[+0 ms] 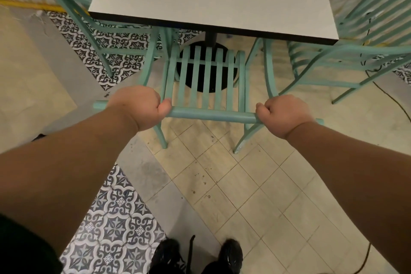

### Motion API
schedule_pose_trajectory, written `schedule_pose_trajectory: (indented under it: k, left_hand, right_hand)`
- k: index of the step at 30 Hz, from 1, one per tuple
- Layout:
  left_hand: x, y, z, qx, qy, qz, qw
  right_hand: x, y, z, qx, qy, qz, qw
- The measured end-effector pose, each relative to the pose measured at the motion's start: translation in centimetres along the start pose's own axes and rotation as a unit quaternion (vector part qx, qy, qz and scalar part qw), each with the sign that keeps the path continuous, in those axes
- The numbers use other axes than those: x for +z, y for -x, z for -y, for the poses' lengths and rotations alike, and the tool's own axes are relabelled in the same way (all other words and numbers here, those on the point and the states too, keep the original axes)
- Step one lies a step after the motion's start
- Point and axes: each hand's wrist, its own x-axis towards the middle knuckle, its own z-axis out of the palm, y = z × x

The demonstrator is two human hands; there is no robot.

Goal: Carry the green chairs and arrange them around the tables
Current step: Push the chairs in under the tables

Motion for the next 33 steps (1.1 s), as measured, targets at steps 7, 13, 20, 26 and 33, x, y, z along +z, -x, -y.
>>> schedule_pose_trajectory:
  k: [7,13,20,26,33]
  left_hand:
    - [0.0,-0.5,0.5,0.007,0.000,0.009,1.000]
    - [0.3,-0.7,0.3,-0.002,0.001,-0.004,1.000]
    - [-2.7,0.6,-2.1,-0.083,-0.082,0.067,0.991]
    - [-4.2,8.5,-4.9,-0.061,0.078,-0.032,0.995]
    - [-7.3,17.1,-4.1,-0.014,0.127,-0.072,0.989]
  right_hand:
    - [0.0,-0.4,0.1,0.012,0.000,-0.003,1.000]
    - [0.2,-0.6,0.1,0.007,-0.007,-0.017,1.000]
    - [-1.4,1.7,2.7,0.085,0.005,0.033,0.996]
    - [-3.4,11.3,3.4,0.039,-0.172,0.034,0.984]
    - [-7.2,20.3,1.0,0.114,-0.116,-0.010,0.987]
